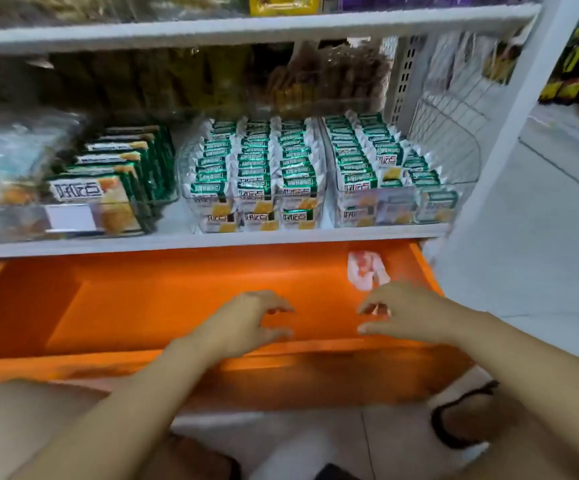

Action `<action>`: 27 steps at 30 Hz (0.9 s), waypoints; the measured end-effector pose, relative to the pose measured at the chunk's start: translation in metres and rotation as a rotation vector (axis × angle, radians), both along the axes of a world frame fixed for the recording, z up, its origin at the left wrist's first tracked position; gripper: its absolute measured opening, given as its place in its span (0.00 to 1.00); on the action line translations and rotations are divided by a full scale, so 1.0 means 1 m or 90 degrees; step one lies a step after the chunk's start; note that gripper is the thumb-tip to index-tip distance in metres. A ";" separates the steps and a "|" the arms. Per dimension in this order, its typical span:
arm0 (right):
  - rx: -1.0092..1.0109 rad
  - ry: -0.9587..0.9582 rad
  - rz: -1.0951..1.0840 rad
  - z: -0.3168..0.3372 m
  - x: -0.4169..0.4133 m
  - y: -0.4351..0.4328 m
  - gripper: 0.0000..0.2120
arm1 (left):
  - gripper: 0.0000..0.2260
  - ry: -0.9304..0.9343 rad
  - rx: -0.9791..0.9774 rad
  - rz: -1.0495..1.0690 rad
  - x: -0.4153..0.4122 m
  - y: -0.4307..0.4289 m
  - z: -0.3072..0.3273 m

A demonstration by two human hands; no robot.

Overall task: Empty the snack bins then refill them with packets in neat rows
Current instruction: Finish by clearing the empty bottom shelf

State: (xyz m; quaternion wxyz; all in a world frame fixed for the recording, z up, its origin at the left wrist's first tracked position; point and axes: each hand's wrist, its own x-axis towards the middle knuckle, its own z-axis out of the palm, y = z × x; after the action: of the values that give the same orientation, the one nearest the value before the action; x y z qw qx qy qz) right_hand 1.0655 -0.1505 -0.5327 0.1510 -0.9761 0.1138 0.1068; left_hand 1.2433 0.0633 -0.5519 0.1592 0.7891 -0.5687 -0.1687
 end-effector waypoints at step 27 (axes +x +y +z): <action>-0.152 -0.298 -0.129 -0.048 0.072 0.006 0.07 | 0.12 -0.199 -0.107 0.441 0.062 -0.014 -0.052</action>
State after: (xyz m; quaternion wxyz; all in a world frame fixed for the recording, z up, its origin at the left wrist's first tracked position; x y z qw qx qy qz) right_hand 1.1378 -0.1447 -0.5812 0.0673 -0.9687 0.1847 -0.1516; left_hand 1.3053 0.0497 -0.6034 0.1820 0.9348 -0.2979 0.0648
